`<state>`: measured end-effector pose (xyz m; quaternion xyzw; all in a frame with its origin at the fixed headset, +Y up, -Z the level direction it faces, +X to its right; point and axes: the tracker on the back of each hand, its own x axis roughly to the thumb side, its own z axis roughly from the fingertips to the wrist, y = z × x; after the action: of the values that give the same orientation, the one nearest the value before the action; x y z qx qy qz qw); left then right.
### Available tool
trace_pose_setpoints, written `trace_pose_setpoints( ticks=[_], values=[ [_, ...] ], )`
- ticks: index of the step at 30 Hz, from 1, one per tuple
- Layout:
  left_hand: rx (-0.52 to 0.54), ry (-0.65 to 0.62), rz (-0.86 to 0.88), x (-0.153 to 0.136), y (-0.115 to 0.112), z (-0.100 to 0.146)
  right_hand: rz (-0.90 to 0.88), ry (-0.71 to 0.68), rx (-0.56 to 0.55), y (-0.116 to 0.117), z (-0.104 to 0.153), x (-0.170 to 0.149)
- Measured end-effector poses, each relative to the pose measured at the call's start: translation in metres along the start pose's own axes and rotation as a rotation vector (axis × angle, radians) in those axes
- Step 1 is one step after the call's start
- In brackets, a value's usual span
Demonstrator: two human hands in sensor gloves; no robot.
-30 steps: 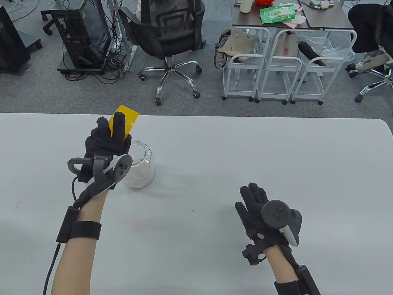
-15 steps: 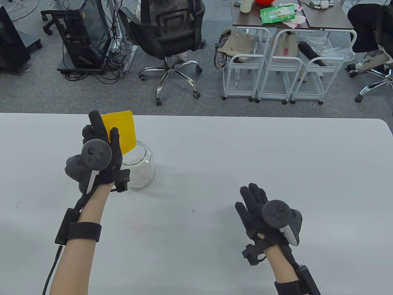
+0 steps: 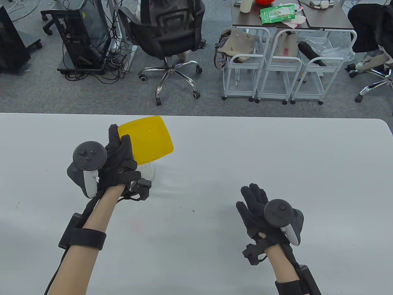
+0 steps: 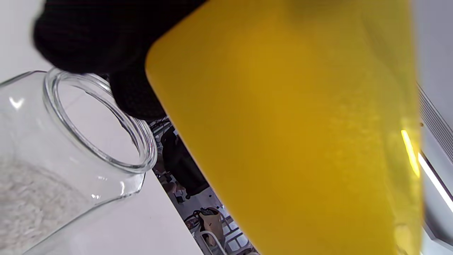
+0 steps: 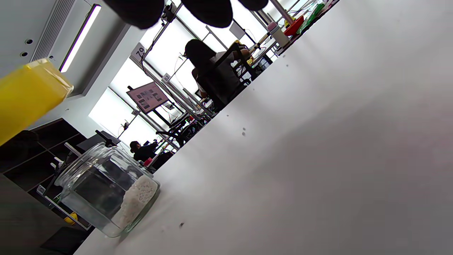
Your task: Pour rice from plastic food container into glass jar
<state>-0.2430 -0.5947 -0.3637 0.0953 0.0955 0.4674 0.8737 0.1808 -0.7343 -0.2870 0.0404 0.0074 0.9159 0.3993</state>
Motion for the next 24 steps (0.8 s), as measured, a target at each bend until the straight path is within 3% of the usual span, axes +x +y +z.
trace_pose_setpoints(
  ticks=[9,14,20,24],
  values=[
    [-0.218,0.009,-0.123,-0.004,-0.062,0.02,-0.047,0.024,-0.04,-0.017,0.0,-0.008],
    [-0.359,0.07,-0.242,-0.035,-0.109,0.033,-0.073,0.041,-0.065,-0.026,0.001,-0.013],
    [-0.458,0.093,-0.359,-0.07,-0.157,0.058,-0.089,0.053,-0.08,-0.031,0.002,-0.016],
    [-0.478,0.069,-0.396,-0.075,-0.172,0.071,-0.09,0.064,-0.086,-0.033,0.002,-0.018]
  ],
)
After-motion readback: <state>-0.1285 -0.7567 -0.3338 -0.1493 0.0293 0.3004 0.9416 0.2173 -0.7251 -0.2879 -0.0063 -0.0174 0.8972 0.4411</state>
